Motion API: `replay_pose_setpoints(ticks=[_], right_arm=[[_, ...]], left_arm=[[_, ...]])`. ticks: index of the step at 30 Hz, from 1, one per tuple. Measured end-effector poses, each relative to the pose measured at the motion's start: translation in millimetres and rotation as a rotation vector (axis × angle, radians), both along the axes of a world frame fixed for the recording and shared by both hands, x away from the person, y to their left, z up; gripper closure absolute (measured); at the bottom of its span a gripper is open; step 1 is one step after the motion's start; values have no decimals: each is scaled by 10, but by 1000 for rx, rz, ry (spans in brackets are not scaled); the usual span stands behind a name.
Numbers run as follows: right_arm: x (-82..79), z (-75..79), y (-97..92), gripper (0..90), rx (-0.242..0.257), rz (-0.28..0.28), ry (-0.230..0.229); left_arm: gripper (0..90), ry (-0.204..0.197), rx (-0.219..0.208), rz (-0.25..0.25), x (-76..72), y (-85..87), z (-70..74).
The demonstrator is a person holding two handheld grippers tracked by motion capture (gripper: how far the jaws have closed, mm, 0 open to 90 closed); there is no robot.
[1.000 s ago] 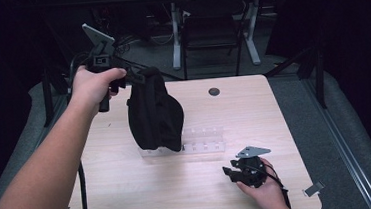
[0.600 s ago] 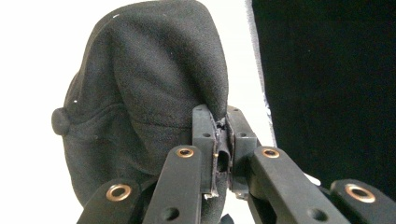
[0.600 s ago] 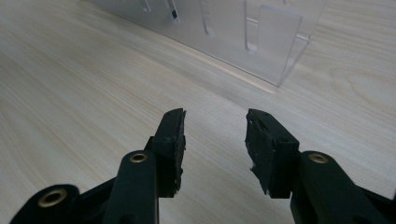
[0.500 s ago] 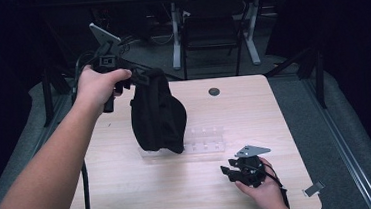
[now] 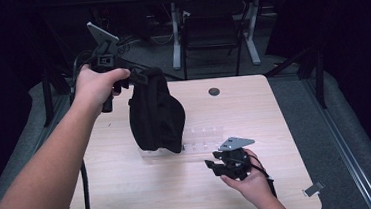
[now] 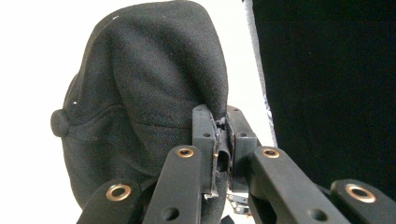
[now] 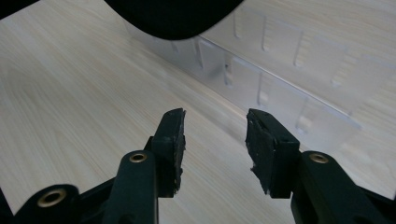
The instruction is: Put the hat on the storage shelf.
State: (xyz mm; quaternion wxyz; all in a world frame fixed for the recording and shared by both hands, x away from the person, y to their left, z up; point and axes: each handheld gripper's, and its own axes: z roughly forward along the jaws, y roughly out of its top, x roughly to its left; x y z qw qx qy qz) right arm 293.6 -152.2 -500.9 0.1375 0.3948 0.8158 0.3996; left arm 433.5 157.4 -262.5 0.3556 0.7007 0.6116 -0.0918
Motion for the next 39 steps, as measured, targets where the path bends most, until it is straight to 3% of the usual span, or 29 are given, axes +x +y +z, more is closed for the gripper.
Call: replay_pose_setpoints(ticks=[10,18,28,32,39], right_arm=[[108,75,382,571,-31,60,-8],[156,148,584,573,-65,97,-7],[209,172,824,555,-57,94,-7],[198,219,987,536,-63,96,-45],[221,223,1121,539,-79,82,-46]], left_arm=[[850,6,4,-4,14,-36,-16],[849,8,7,-9,17,-64,-21],[850,11,4,-7,22,-73,-21],[849,10,12,-8,22,-79,-29],[850,11,14,-8,19,-77,-31]])
